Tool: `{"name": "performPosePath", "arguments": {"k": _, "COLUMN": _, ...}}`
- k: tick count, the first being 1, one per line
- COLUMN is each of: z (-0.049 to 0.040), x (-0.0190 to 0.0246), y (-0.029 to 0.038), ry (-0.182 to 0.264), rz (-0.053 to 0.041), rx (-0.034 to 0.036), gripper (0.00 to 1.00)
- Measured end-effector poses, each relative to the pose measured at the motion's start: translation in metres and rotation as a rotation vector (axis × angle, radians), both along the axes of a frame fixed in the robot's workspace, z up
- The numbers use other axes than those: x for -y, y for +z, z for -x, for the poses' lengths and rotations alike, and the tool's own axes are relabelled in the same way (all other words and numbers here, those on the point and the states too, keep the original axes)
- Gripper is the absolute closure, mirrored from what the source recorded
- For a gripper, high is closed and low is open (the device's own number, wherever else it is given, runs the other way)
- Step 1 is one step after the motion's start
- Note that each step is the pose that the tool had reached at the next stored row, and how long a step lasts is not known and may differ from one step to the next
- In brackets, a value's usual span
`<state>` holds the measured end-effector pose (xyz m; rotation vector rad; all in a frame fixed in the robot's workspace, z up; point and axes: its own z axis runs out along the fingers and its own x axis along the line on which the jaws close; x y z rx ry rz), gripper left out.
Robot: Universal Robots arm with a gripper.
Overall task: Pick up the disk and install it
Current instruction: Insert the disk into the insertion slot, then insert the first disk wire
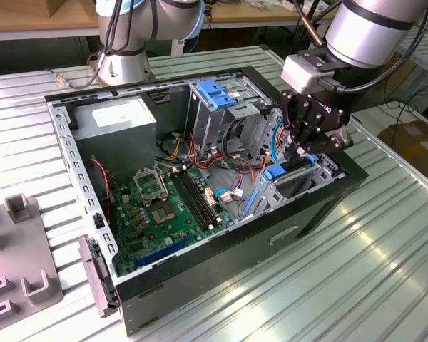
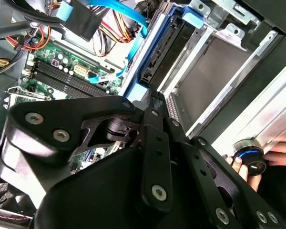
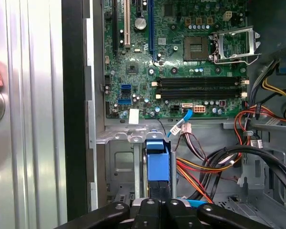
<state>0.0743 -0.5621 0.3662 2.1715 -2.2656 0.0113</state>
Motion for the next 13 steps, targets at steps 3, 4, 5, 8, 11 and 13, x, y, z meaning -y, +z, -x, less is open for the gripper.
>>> {"name": "performPosePath", "arguments": {"k": 3, "z": -0.0002, "x": 0.0000, "y": 0.0000, "ry": 0.000, "rz": 0.0001, "rx": 0.0000, "gripper": 0.89}}
{"name": "performPosePath", "arguments": {"k": 4, "z": -0.0002, "x": 0.0000, "y": 0.0000, "ry": 0.000, "rz": 0.0001, "rx": 0.0000, "gripper": 0.89}}
{"name": "performPosePath", "arguments": {"k": 5, "z": -0.0002, "x": 0.0000, "y": 0.0000, "ry": 0.000, "rz": 0.0000, "rx": 0.0000, "gripper": 0.89}}
{"name": "performPosePath", "arguments": {"k": 8, "z": -0.0003, "x": 0.0000, "y": 0.0000, "ry": 0.000, "rz": 0.0001, "rx": 0.0000, "gripper": 0.89}}
{"name": "performPosePath", "arguments": {"k": 11, "z": -0.0025, "x": 0.0001, "y": 0.0000, "ry": 0.000, "rz": 0.0002, "rx": 0.0000, "gripper": 0.89}}
{"name": "performPosePath", "arguments": {"k": 13, "z": -0.0060, "x": 0.0000, "y": 0.0000, "ry": 0.001, "rz": 0.0001, "rx": 0.0000, "gripper": 0.89}}
